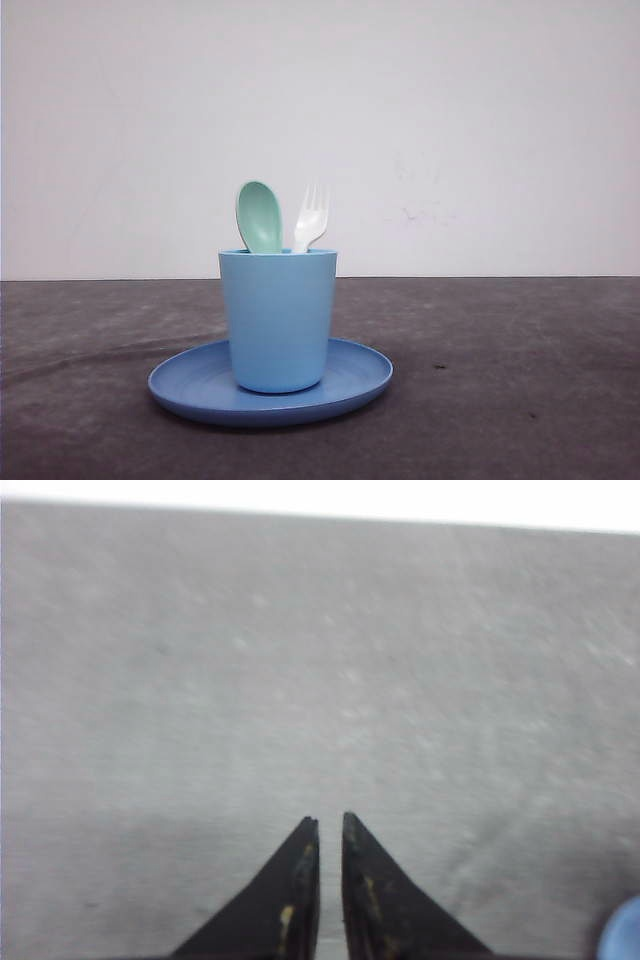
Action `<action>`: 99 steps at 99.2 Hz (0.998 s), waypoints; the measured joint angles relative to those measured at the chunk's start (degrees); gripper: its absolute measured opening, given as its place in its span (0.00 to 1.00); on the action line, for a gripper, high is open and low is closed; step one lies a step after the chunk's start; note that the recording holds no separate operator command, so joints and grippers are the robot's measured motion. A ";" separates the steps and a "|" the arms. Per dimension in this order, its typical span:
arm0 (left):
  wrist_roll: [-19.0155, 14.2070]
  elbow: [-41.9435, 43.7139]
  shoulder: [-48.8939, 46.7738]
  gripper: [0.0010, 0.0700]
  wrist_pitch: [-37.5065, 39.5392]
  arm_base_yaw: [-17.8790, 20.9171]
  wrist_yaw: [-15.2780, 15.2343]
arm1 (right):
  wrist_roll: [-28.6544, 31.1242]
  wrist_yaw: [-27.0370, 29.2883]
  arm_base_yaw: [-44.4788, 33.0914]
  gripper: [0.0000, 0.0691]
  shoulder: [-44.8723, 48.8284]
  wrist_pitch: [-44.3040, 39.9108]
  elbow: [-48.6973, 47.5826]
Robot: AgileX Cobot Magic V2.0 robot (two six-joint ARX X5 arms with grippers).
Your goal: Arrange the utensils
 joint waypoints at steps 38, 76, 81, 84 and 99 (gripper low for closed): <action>-0.26 -28.28 -28.98 0.01 11.19 0.17 -0.15 | 0.00 0.00 0.00 0.00 0.00 -0.02 0.00; -0.24 -36.79 -35.95 0.01 14.60 0.20 -0.50 | 0.00 0.02 0.00 0.00 0.00 -0.02 0.00; -0.26 -37.55 -35.95 0.01 16.33 0.20 -0.50 | 0.00 0.00 0.00 0.00 0.00 0.00 0.00; -0.28 -37.59 -36.02 0.01 16.31 0.20 -0.52 | 0.00 0.00 0.00 0.00 0.00 0.00 0.00; -0.28 -37.59 -36.02 0.01 16.33 0.20 -0.59 | 0.00 0.00 0.00 0.00 0.00 0.00 0.00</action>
